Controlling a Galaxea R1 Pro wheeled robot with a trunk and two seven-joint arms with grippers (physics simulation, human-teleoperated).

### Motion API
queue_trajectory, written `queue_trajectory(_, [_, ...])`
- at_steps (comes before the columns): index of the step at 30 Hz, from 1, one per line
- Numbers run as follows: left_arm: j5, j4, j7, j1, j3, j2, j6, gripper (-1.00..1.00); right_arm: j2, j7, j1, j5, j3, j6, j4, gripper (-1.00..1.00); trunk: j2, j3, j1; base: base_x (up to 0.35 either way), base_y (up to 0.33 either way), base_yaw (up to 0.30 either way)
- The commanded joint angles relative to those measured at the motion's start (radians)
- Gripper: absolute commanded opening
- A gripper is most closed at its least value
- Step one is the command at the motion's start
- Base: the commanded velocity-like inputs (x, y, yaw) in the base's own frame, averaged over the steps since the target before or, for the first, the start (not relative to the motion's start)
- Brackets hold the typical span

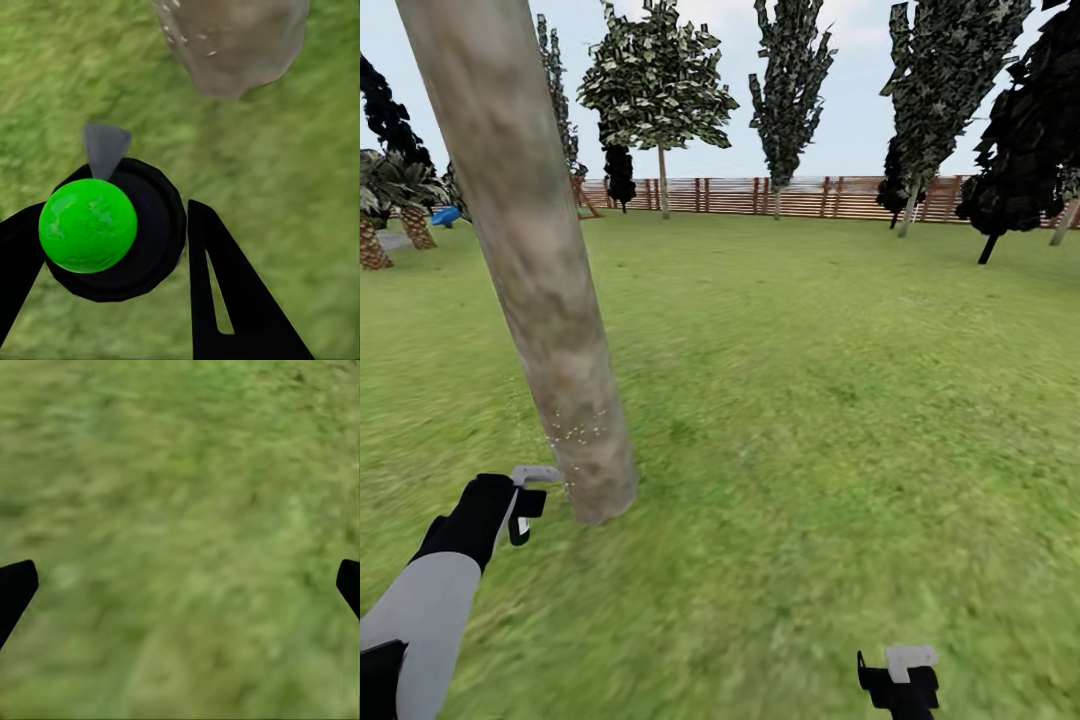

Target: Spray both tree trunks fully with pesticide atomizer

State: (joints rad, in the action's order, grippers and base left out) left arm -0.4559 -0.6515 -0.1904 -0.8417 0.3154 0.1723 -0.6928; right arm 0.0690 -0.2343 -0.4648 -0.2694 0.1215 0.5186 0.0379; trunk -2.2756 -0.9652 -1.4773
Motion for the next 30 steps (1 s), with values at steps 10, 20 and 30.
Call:
queue_trajectory(10, [-0.012, 0.109, -0.008, 0.052, 0.002, -0.037, 0.146, -1.0, -0.001, -0.003, 0.0, -0.011, 0.007, 0.003, -0.002, 1.0, 0.0, -0.001, 0.0, 0.012, 0.0, 0.262])
queue_trajectory(20, [-0.013, 0.115, -0.009, 0.055, 0.004, -0.064, 0.154, -1.0, 0.004, -0.003, -0.001, -0.011, 0.008, 0.003, -0.002, 1.0, 0.0, -0.001, 0.0, 0.231, 0.0, 0.011])
queue_trajectory(30, [-0.021, 0.131, -0.012, 0.064, 0.006, -0.065, 0.149, -1.0, 0.001, -0.003, -0.001, -0.011, 0.007, 0.003, -0.003, 1.0, 0.0, -0.001, 0.0, 0.254, -0.033, 0.044])
